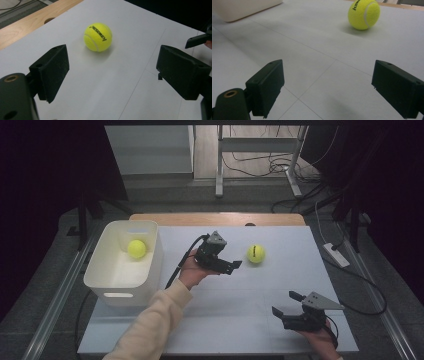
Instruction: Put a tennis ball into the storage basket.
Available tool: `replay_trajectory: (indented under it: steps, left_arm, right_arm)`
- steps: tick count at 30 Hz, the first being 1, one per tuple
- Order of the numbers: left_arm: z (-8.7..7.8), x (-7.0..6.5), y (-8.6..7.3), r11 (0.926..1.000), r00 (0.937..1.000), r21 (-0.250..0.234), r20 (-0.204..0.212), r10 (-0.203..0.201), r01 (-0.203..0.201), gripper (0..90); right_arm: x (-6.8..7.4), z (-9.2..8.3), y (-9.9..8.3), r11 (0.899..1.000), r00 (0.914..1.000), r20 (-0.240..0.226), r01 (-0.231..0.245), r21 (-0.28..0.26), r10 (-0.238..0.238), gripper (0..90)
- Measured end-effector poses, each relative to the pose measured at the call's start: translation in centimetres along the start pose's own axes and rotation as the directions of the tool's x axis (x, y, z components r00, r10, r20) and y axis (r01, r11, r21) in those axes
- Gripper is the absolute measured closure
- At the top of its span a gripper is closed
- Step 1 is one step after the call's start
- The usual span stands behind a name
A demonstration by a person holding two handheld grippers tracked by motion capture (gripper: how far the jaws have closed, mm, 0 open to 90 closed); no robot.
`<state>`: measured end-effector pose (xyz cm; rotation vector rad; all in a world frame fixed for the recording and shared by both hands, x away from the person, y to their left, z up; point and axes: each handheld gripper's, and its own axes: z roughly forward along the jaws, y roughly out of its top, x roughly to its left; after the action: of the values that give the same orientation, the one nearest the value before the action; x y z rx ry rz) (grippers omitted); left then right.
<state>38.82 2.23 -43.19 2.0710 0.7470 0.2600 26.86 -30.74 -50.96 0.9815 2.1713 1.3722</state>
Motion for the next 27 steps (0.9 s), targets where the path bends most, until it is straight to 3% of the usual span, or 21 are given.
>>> replay_trajectory:
  steps: [12,27]
  left_arm:
    - [1.6,0.2,0.1,0.9995,0.9998,0.024,0.007,-0.019,0.019,12.5]
    - [3.2,0.2,0.5,0.9994,1.0,0.033,0.001,-0.009,0.009,12.6]
  right_arm:
    - [0.0,0.0,0.0,1.0,1.0,-0.002,0.001,0.001,-0.001,11.0]
    - [-0.1,0.1,-0.1,1.0,1.0,-0.004,-0.002,0.002,0.002,11.0]
